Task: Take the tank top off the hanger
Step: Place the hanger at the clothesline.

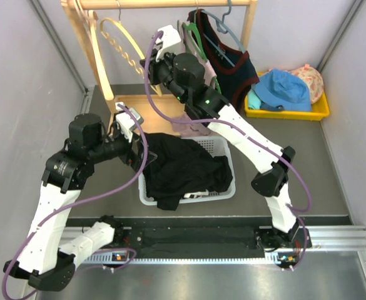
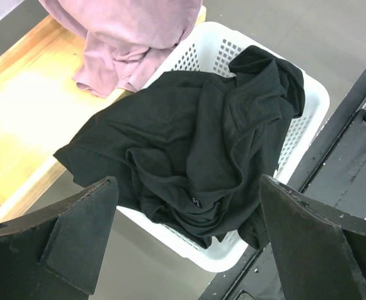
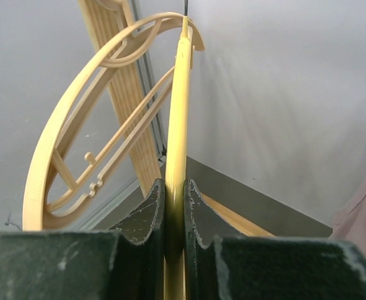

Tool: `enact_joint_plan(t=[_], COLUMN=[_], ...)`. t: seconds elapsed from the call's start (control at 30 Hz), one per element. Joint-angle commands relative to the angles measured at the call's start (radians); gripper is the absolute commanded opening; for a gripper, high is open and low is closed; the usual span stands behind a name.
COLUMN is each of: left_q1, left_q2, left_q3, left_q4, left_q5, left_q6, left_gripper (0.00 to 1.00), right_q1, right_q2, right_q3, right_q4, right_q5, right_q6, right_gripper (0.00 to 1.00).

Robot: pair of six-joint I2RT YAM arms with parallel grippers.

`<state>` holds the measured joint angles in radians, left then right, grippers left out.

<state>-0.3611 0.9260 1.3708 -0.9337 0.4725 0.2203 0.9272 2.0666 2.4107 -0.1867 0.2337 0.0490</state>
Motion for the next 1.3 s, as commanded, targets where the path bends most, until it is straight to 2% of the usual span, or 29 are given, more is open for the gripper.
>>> enact_joint_plan(t=[0.0,0.03,0.07,0.17,0.27,0.4,0.53,0.97,1.27], left_q1=[-0.001,-0.001,-0.001,-0.001,-0.002,-0.001,-0.001,0.007,0.005], left_q2=[-0.012,-0.012,-0.012,-0.009,-0.004,0.005,0.017,0.033,0.040], left_q3=[-0.001,-0.001,0.001,0.002,0.010,0.019,0.033,0.057,0.062], left_q4=[0.062,0.064,0.064,0.065,0.064,0.064,0.065,0.072,0.075], left_q5=[-0.005,-0.006,-0.008,-0.008,-0.009,-0.006,0.000,0.026,0.044], left_q6=[0.004,0.004,0.004,0.002,0.002,0.001,-0.002,-0.024,-0.029], left_gripper=[0.99,0.99,0.99,0.99,0.99,0.99,0.99,0.99,0.99], right_q1=[0.025,0.025,0.024,0.022,-0.007,-0.086,-0.181,-0.229,-0.231], right_q2=[-0.011,-0.017,-0.037,-0.100,-0.232,-0.452,-0.555,-0.579,-0.611], right_q3=[0.015,0.010,0.007,-0.063,-0.209,-0.418,-0.463,-0.519,-0.607], right_q4=[0.018,0.009,-0.012,-0.027,-0.008,0.045,0.009,-0.098,-0.100], right_q5=[-0.217,-0.230,-0.231,-0.172,-0.137,-0.163,-0.209,-0.185,-0.134], right_q6=[-0.084,-0.090,-0.093,-0.101,-0.080,0.030,0.065,-0.009,-0.072], right_gripper=[0.00,0.01,0.20,0.55,0.66,0.65,0.64,0.62,0.61])
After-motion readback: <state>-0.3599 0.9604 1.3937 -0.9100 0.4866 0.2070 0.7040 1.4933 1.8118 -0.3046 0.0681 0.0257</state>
